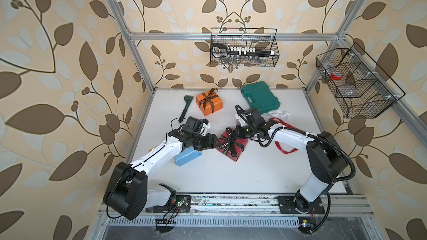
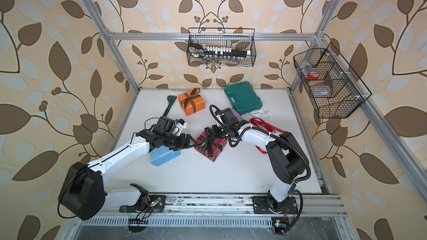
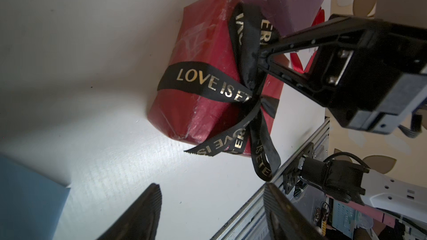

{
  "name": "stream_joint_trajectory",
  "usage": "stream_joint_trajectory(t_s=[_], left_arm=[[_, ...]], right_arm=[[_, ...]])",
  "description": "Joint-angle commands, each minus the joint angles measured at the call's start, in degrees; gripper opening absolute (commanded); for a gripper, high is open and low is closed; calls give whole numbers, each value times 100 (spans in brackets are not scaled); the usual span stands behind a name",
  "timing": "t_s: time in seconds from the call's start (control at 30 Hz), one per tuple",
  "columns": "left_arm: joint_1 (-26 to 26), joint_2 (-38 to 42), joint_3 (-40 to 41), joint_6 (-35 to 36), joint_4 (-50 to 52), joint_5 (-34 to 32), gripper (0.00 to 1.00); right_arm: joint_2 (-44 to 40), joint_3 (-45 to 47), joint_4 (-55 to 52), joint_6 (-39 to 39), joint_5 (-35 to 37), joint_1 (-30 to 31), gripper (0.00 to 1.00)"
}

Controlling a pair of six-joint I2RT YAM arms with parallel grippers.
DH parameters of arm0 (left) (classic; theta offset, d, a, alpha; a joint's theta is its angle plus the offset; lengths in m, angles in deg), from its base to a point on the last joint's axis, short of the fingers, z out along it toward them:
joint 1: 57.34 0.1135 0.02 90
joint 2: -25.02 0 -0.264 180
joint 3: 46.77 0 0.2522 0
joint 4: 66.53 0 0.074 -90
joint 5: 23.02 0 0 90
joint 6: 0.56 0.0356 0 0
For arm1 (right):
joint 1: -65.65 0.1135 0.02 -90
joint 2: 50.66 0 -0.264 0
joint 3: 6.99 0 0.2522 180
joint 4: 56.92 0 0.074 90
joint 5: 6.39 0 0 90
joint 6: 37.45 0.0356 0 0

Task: Untie the ribbon bows on the gift boxes
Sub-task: Untie the ribbon from the gift box.

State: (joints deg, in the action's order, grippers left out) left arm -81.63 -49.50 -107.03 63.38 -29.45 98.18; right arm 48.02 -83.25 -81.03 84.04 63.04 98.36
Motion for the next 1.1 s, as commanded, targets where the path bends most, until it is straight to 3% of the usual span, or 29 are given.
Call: stream_joint_trajectory(t_s=[0.0, 0.37, 0.77, 1.07], left_arm=[[-207, -172, -96, -53, -243, 158, 71], [-339, -591, -20, -284, -840, 237, 63], [-443, -1055, -114, -201, -747, -86, 69], [-439, -1081, -236, -407, -1062, -94, 43]], right_arm=[[1, -110, 191, 96, 6, -35, 0], [-129, 18, 244, 113, -122, -30, 0], [-221, 37, 253, 130, -158, -32, 0], [-327, 71, 231, 104, -161, -36, 0]])
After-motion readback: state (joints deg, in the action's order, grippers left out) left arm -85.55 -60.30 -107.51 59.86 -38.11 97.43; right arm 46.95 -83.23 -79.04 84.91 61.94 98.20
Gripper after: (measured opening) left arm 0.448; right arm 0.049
